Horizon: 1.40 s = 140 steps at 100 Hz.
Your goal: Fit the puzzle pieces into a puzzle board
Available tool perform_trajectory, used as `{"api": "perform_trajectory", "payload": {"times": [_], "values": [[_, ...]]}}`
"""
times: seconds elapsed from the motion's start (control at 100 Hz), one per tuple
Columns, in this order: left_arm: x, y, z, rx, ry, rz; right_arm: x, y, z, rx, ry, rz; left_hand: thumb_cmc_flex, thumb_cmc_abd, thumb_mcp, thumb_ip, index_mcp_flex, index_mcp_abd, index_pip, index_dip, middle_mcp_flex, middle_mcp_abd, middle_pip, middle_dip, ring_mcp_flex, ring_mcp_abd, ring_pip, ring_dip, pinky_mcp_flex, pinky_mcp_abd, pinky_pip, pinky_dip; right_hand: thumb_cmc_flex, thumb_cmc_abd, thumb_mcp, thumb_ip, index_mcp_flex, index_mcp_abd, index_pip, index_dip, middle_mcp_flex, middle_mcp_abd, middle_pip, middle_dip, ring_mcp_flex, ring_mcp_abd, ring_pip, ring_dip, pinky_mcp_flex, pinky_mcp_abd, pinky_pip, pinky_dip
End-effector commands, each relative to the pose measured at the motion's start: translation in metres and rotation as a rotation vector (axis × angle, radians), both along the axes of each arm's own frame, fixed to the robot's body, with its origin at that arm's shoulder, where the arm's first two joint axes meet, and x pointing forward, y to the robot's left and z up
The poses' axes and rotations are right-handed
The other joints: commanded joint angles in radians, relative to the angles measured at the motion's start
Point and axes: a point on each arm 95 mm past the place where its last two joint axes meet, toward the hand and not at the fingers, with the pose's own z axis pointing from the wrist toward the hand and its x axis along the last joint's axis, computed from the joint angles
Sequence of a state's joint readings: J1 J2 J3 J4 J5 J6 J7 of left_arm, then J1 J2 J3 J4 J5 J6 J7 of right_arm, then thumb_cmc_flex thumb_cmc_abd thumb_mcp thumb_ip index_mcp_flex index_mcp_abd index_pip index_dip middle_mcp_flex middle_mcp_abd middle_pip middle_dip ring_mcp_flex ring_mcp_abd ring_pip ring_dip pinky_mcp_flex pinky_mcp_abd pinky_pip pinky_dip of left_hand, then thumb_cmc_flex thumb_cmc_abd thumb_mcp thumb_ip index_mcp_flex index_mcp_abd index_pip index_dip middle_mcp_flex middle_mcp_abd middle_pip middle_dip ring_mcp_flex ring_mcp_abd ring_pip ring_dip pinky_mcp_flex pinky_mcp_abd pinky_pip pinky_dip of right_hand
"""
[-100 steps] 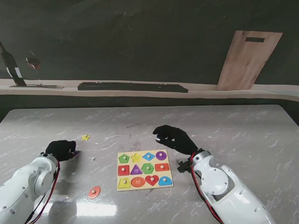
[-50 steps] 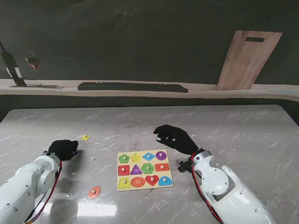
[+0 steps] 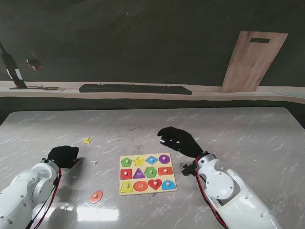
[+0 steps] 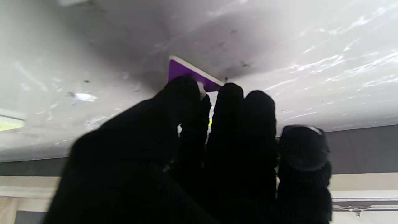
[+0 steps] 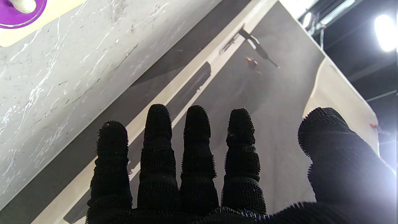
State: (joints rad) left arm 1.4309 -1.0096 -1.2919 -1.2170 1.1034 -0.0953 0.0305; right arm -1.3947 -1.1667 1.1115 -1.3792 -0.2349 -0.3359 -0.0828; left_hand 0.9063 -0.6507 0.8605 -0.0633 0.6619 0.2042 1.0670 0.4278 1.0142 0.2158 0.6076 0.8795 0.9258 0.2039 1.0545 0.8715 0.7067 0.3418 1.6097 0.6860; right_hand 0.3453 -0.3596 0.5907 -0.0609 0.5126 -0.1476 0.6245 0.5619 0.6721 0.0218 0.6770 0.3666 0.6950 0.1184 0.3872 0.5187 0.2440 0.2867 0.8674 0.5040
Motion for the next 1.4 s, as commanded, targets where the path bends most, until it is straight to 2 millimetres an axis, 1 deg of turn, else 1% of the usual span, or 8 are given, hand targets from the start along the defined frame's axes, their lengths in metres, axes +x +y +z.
{"api": "perform_trajectory", "payload": {"times": [0.0,0.14,0.35,0.63,0.98,1.19,1.39], "values": [[-0.001,-0.011,0.004,-0.022,-0.006,-0.027,-0.002,0.003,-0.001,0.006,0.000,0.003,-0.004,-0.038,0.045,-0.016,0.033,-0.010,0.061,0.023,0.026,0.050,0.031,-0.004,0.042,-0.040,0.035,-0.009,0.020,-0.035,0.064,-0.019,0.008,0.024,-0.018,0.024,0.014,-0.032,-0.018,0.011,0.019,-0.001,0.004,0.005,0.016,0.001,0.014,0.008,-0.010,0.009,0.016,0.008],[-0.002,-0.022,0.012,-0.051,-0.008,-0.047,-0.002,0.003,0.000,0.006,0.000,0.003,-0.024,-0.049,0.081,0.003,0.030,-0.010,0.071,0.036,0.028,0.050,0.045,0.008,0.039,-0.040,0.039,-0.012,0.018,-0.034,0.068,-0.028,0.008,0.024,-0.018,0.024,0.016,-0.032,-0.017,0.011,0.018,-0.001,0.003,0.005,0.016,0.001,0.014,0.008,-0.009,0.009,0.016,0.008],[-0.003,-0.039,0.020,-0.106,0.006,-0.063,-0.002,0.002,-0.001,0.010,0.000,0.004,-0.038,-0.062,0.118,0.020,0.033,-0.003,0.075,0.049,0.034,0.060,0.057,0.023,0.046,-0.031,0.052,-0.013,0.025,-0.028,0.082,-0.029,0.009,0.025,-0.019,0.024,0.015,-0.032,-0.018,0.010,0.018,-0.001,0.003,0.005,0.016,0.003,0.014,0.008,-0.010,0.009,0.016,0.008],[0.002,-0.068,0.033,-0.195,0.046,-0.094,-0.003,0.002,-0.001,0.019,0.003,0.010,-0.035,-0.055,0.126,0.021,0.026,0.005,0.071,0.060,0.026,0.068,0.060,0.034,0.034,-0.020,0.058,-0.014,0.014,-0.026,0.090,-0.027,0.008,0.024,-0.019,0.024,0.017,-0.031,-0.017,0.011,0.019,0.000,0.003,0.005,0.016,0.002,0.014,0.008,-0.009,0.008,0.016,0.008],[0.018,-0.117,0.052,-0.297,0.093,-0.199,-0.002,-0.004,0.001,0.052,-0.008,0.007,-0.029,-0.040,0.116,0.023,0.013,0.007,0.064,0.082,0.010,0.068,0.056,0.047,0.017,-0.017,0.059,-0.016,-0.006,-0.026,0.088,-0.022,0.008,0.024,-0.019,0.024,0.015,-0.033,-0.018,0.010,0.020,0.000,0.003,0.005,0.016,0.002,0.013,0.008,-0.009,0.008,0.016,0.008],[0.031,-0.148,0.052,-0.338,0.125,-0.303,-0.003,-0.008,0.002,0.072,-0.015,0.005,-0.030,-0.034,0.111,0.024,0.006,0.001,0.061,0.095,0.007,0.063,0.055,0.052,0.015,-0.021,0.060,-0.015,-0.007,-0.028,0.088,-0.018,0.009,0.024,-0.020,0.024,0.017,-0.032,-0.019,0.010,0.021,0.000,0.002,0.005,0.017,0.003,0.013,0.008,-0.008,0.009,0.016,0.008],[0.038,-0.169,0.049,-0.376,0.169,-0.373,-0.003,-0.009,0.002,0.081,-0.019,0.006,-0.031,-0.032,0.109,0.023,0.003,-0.003,0.058,0.100,0.005,0.060,0.053,0.054,0.011,-0.021,0.058,-0.015,-0.011,-0.032,0.085,-0.017,0.009,0.024,-0.021,0.024,0.017,-0.033,-0.019,0.010,0.021,0.000,0.001,0.005,0.017,0.003,0.013,0.008,-0.009,0.009,0.016,0.008]]}}
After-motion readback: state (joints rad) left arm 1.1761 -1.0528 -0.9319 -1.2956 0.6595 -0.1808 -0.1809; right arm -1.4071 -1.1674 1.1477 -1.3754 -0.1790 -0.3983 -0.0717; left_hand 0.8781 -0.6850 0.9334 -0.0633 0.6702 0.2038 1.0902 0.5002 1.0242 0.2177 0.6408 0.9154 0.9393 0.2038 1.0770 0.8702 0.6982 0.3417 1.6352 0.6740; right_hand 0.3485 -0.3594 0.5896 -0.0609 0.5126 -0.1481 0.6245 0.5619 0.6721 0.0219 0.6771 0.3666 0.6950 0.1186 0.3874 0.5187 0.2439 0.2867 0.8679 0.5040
